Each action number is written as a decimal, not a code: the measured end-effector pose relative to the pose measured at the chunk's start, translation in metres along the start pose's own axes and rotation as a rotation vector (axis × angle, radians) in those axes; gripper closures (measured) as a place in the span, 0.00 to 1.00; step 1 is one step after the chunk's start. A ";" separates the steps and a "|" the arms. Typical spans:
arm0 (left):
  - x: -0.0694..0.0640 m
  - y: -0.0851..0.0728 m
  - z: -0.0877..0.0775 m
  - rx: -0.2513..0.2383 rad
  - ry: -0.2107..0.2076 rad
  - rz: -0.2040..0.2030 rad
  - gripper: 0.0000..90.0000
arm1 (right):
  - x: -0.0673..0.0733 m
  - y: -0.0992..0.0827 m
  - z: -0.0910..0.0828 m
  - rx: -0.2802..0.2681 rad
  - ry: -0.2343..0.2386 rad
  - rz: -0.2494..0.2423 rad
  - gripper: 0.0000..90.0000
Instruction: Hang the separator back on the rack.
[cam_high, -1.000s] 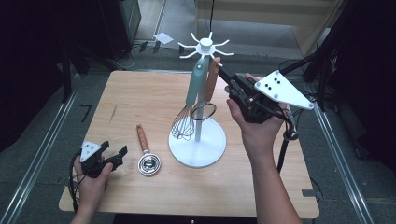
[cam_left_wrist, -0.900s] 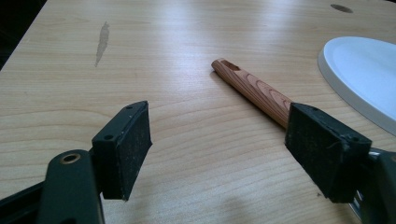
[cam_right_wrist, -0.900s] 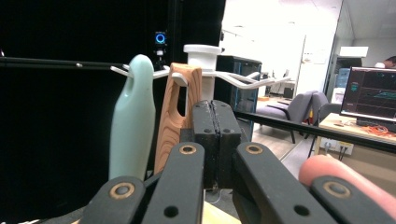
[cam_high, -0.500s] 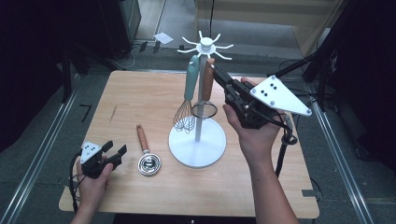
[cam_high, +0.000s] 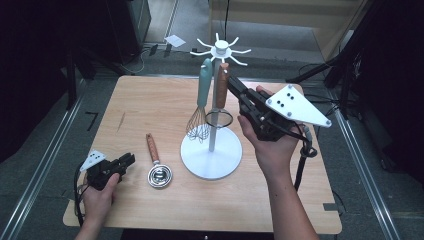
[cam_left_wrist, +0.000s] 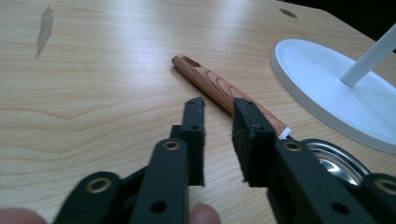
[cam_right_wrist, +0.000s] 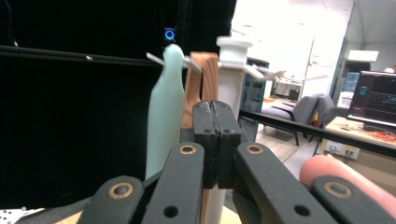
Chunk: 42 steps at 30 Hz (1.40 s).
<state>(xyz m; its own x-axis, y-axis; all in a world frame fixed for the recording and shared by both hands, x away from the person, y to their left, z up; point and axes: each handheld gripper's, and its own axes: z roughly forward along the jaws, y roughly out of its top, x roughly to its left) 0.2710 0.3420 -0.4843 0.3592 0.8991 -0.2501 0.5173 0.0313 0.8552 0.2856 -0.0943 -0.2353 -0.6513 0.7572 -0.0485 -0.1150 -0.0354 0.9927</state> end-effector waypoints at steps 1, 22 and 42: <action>0.000 0.000 0.000 0.004 0.004 -0.001 0.90 | -0.001 -0.002 -0.001 -0.002 -0.002 -0.008 1.00; -0.009 0.003 0.000 0.063 -0.073 -0.012 1.00 | -0.036 -0.093 -0.053 0.167 -0.133 0.122 0.77; -0.034 -0.002 0.008 0.140 -0.189 0.072 0.89 | -0.048 -0.196 -0.136 0.402 -0.229 0.279 0.72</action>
<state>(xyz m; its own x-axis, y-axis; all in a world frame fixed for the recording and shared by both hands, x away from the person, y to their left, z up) 0.2638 0.3085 -0.4812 0.5311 0.7990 -0.2820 0.5826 -0.1027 0.8063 0.2375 -0.2127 -0.4427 -0.4304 0.8793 0.2041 0.3646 -0.0375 0.9304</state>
